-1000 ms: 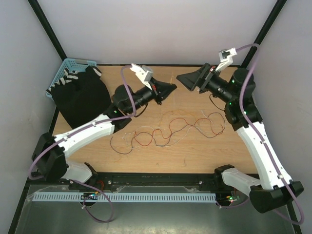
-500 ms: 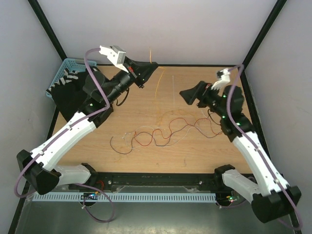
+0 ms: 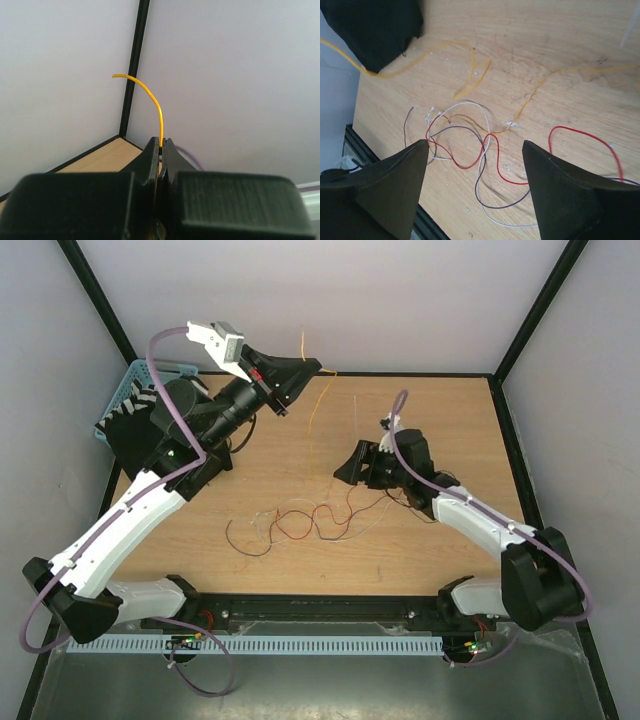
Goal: Zip-tie the wires
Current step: Straighten the cable at the center of the board.
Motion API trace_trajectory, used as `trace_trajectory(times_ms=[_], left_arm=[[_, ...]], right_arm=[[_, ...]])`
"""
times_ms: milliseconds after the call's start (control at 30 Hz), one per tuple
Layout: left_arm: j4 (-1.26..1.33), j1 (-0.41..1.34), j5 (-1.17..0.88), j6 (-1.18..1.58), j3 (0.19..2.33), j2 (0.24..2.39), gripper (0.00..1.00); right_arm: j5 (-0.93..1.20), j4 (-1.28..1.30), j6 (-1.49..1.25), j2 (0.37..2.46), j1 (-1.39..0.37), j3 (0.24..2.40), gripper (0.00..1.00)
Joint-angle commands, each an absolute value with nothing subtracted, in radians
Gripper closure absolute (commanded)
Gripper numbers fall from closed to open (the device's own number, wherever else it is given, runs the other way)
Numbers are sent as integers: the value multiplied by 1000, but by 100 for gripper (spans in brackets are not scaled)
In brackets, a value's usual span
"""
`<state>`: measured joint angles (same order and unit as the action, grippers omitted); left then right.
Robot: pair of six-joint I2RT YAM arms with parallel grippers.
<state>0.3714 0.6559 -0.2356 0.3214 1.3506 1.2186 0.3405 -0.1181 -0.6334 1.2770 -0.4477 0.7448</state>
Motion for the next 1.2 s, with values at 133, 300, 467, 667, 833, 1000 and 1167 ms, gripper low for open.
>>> trace_trajectory(times_ms=[133, 300, 467, 667, 833, 1000, 1167], left_arm=[[374, 650, -246, 332, 1420, 1196, 100], [369, 652, -253, 344, 1433, 1200, 100], [365, 653, -257, 360, 1447, 1203, 100], [364, 663, -254, 364, 1459, 1205, 100], [364, 664, -250, 354, 1460, 1197, 100], [362, 666, -249, 360, 1459, 1192, 100], [362, 670, -247, 360, 1461, 1192, 100]], right_arm=[[324, -229, -708, 1386, -516, 804, 20], [302, -283, -764, 1439, -529, 812, 20], [258, -316, -788, 1478, -530, 815, 20], [342, -319, -802, 1551, -548, 829, 33], [372, -315, -804, 1539, -564, 786, 35], [371, -302, -795, 1533, -566, 780, 41], [374, -305, -794, 1558, -567, 814, 43]])
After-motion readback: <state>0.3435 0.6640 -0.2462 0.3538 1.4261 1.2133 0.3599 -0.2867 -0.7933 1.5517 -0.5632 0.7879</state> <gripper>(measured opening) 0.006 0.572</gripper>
